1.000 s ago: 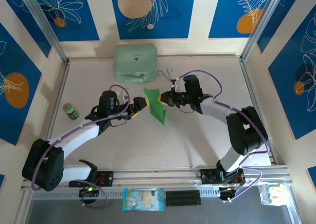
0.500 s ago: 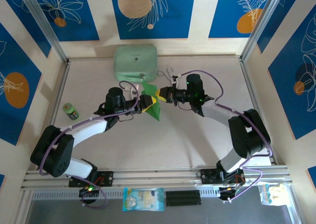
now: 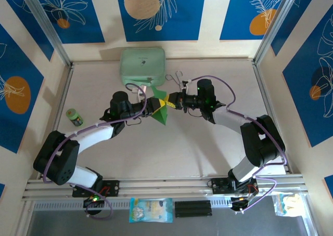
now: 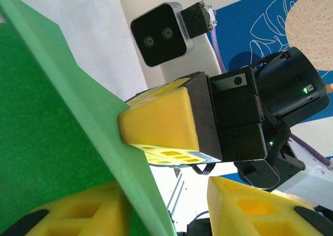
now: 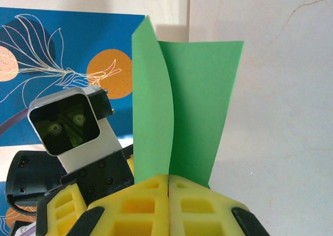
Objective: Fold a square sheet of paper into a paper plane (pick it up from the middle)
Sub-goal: Turn over the paper at the center of the table.
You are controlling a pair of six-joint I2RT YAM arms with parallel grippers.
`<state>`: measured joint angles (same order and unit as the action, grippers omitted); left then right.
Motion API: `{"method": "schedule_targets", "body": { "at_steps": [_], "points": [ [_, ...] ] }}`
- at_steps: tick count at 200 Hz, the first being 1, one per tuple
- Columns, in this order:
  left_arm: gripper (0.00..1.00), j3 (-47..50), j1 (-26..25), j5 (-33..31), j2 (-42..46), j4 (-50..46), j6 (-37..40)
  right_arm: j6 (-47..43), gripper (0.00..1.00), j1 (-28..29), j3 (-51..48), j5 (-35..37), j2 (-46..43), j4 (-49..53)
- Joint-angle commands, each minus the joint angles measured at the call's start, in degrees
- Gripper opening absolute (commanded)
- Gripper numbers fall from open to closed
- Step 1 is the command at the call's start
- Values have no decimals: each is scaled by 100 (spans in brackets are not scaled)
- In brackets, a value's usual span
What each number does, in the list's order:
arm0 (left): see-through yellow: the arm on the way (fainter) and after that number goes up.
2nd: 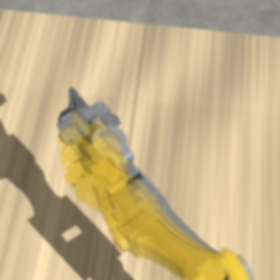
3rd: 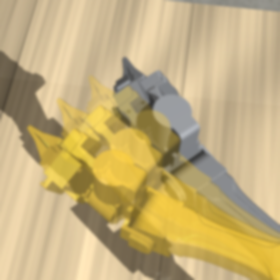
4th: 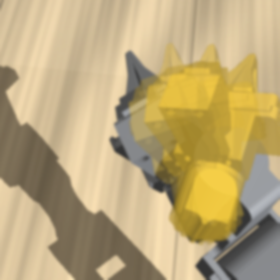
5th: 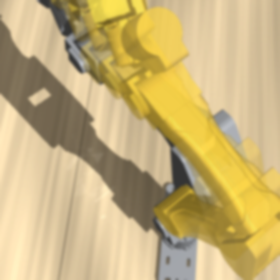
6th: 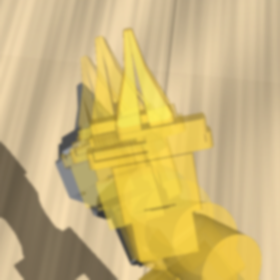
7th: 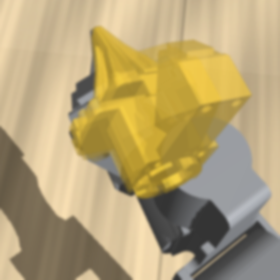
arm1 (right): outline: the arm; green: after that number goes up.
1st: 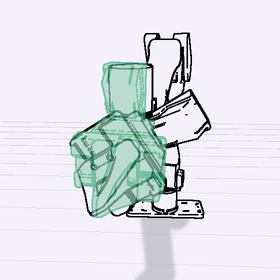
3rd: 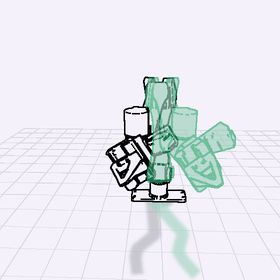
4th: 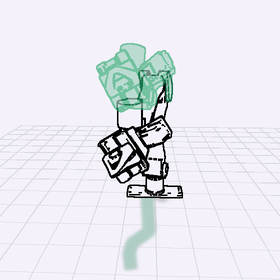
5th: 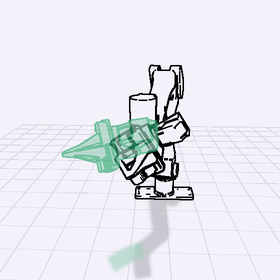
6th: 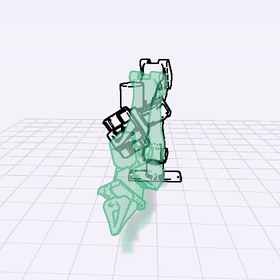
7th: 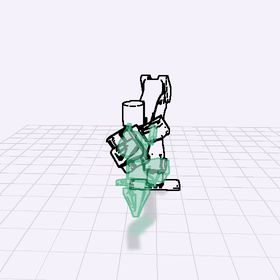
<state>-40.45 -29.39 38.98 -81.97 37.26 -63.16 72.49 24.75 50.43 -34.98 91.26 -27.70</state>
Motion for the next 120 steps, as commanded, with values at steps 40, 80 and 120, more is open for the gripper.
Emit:
{"method": "schedule_targets", "body": {
  "at_steps": [40,80,120],
  "points": [
    [36,-101,-26,-9,-131,-179,-12,20,8,-67,-91,-175,-223,-97],
    [26,-224,-23,-4,-204,-415,-6,-28,11,-76,-108,-211,-247,-105],
    [15,-254,5,-75,-200,-498,8,-256,30,-125,-216,11,-462,199]
  ]
}}
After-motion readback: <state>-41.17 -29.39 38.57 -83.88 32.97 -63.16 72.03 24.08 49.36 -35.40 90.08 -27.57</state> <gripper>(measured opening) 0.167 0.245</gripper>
